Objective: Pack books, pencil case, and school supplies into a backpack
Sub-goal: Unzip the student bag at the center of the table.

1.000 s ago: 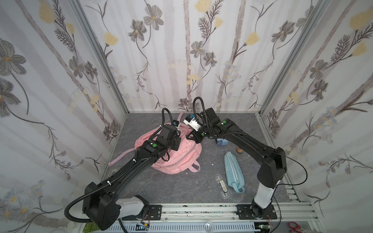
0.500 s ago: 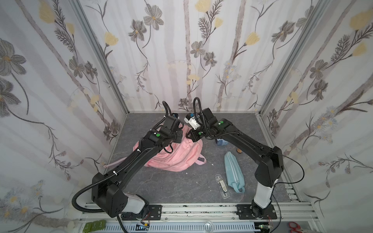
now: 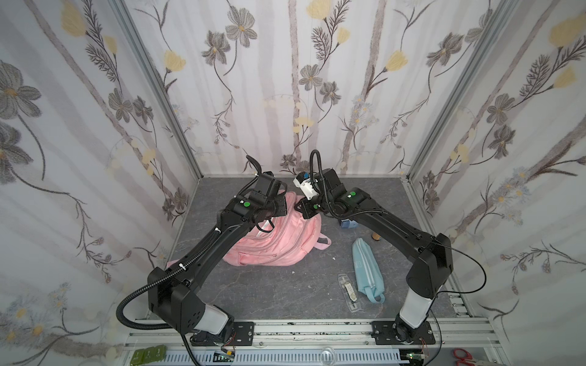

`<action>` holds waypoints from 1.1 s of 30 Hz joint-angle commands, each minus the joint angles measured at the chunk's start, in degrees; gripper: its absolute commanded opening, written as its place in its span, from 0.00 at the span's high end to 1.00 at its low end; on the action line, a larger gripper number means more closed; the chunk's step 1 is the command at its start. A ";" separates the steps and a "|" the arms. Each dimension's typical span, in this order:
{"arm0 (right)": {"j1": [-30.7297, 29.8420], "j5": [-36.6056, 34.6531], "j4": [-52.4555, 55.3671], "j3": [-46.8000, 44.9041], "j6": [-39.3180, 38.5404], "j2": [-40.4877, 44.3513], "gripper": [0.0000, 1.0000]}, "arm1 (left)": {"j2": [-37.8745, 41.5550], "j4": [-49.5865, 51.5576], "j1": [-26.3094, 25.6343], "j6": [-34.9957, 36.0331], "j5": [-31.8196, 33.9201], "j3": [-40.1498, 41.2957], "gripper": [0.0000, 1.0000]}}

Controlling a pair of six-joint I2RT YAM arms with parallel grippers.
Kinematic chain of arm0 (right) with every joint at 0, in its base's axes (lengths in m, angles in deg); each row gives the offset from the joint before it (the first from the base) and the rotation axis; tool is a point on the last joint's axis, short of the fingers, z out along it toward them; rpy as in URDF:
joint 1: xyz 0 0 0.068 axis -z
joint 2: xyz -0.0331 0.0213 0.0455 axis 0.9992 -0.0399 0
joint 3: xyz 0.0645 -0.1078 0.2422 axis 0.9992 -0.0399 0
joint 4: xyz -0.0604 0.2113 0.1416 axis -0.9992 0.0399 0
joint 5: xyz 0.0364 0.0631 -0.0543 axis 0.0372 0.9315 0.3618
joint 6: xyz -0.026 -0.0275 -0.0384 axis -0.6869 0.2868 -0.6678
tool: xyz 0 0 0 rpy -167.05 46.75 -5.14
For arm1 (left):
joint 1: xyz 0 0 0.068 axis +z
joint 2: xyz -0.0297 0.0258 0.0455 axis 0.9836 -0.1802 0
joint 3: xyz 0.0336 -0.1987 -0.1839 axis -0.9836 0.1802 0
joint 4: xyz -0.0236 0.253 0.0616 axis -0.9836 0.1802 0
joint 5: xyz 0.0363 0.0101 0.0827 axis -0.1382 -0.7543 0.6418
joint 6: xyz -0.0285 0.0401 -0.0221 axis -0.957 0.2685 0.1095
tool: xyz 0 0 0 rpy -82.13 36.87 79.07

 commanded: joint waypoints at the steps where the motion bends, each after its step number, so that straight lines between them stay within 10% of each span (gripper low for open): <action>1: -0.38 2.16 -5.30 -0.75 -0.48 1.39 1.00 | -0.97 -8.42 1.24 -7.12 -1.86 -3.09 1.00; 17: -3.92 3.93 -4.28 -4.84 -0.31 6.10 1.00 | -9.31 -16.03 4.23 -22.43 -1.60 -12.36 1.00; 23: -3.03 1.74 -6.60 -7.11 1.09 6.22 1.00 | -9.94 -19.82 4.22 -15.34 -6.66 -12.08 0.98; 28: -0.33 1.71 -11.38 -7.50 0.54 4.75 1.00 | -5.18 -17.01 4.81 -0.57 -8.14 -5.65 0.35; 33: 1.74 3.94 -14.28 -7.62 -2.00 2.62 1.00 | 0.91 -13.58 5.01 10.53 -9.46 4.33 0.30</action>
